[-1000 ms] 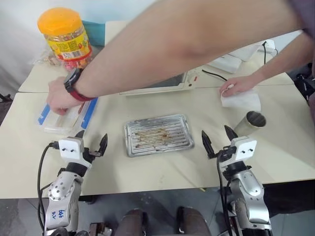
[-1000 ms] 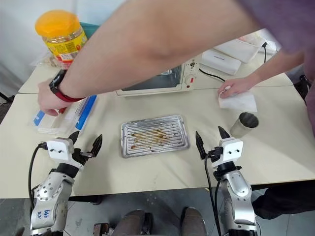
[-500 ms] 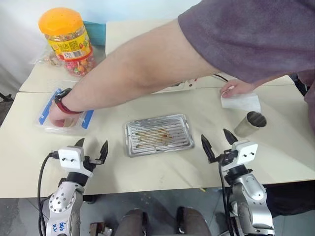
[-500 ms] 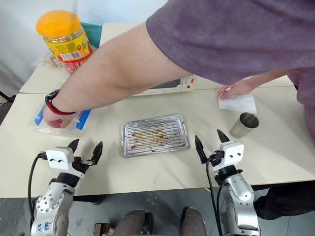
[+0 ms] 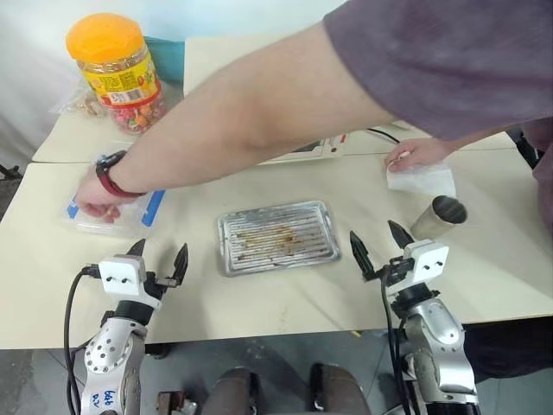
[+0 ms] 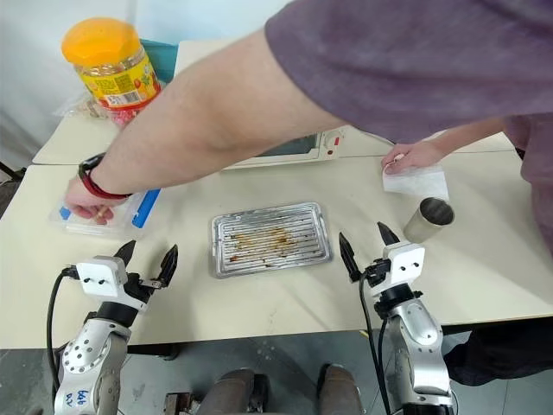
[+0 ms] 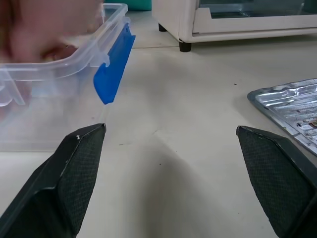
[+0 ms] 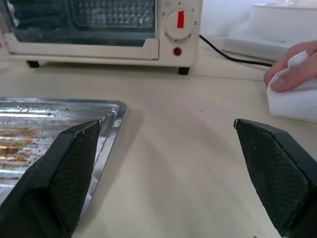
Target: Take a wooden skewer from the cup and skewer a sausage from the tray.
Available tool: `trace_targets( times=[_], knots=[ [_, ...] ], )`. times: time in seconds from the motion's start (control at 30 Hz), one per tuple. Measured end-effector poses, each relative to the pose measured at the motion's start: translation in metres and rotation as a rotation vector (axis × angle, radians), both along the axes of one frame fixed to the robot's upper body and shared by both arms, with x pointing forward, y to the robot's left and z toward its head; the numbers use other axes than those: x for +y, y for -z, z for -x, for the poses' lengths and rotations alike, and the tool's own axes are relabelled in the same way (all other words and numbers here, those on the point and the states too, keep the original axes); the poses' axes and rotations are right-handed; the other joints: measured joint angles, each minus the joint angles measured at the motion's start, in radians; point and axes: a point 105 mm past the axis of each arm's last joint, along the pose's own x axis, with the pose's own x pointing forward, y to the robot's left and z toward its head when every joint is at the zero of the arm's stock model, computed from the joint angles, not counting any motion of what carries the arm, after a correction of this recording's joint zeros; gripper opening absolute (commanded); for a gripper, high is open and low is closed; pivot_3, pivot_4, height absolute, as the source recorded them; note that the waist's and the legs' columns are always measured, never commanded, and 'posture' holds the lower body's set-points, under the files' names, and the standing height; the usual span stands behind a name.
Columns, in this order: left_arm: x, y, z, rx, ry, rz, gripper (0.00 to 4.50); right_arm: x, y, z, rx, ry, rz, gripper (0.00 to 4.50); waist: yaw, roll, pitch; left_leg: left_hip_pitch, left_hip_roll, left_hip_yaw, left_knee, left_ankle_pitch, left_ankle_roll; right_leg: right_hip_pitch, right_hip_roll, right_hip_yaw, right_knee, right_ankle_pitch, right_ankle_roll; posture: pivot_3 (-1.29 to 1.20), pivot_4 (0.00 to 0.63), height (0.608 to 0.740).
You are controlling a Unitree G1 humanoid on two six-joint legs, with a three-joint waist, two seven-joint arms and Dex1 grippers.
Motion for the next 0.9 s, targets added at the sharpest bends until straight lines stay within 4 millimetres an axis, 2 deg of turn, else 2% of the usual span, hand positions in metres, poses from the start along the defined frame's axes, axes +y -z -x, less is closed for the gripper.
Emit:
trace_targets(
  times=[0.17,0.3,0.47,0.6,0.77,0.9],
  knots=[
    [-0.002,-0.007,-0.006,-0.031,0.008,-0.001,4.49,-0.001,0.005,-0.002,0.008,0.005,0.005,4.50,-0.001,0.000,0.000,0.000,0.000,0.000,0.000,0.000,0.000,0.000,0.000,0.000,0.000,0.000,0.000,0.00,0.150,0.740],
    [0.000,-0.003,-0.002,-0.015,0.009,-0.005,4.49,-0.002,0.002,-0.006,-0.002,0.005,0.010,4.50,-0.003,0.000,0.000,0.000,0.000,0.000,0.000,0.000,0.000,0.000,0.000,0.000,0.000,0.000,0.000,0.00,0.150,0.740],
    [0.009,0.001,0.002,0.010,-0.005,-0.006,4.49,-0.012,-0.002,-0.006,-0.023,0.043,0.013,4.50,0.002,0.000,0.000,0.000,0.000,0.000,0.000,0.000,0.000,0.000,0.000,0.000,0.000,0.000,0.000,0.00,0.150,0.740],
    [0.006,-0.006,-0.003,-0.006,0.018,0.003,4.49,-0.014,0.003,-0.003,-0.005,0.053,0.009,4.50,0.000,0.000,0.000,0.000,0.000,0.000,0.000,0.000,0.000,0.000,0.000,0.000,0.000,0.000,0.000,0.00,0.150,0.740],
    [0.006,-0.014,-0.008,-0.027,0.045,0.016,4.49,-0.014,0.007,-0.005,0.007,0.058,-0.014,4.50,-0.003,0.000,0.000,0.000,0.000,0.000,0.000,0.000,0.000,0.000,0.000,0.000,0.000,0.000,0.000,0.00,0.150,0.740],
    [0.006,-0.011,-0.007,-0.015,0.042,0.037,4.49,-0.011,0.007,-0.005,0.007,0.042,-0.020,4.50,-0.003,0.000,0.000,0.000,0.000,0.000,0.000,0.000,0.000,0.000,0.000,0.000,0.000,0.000,0.000,0.00,0.150,0.740]
  ],
)
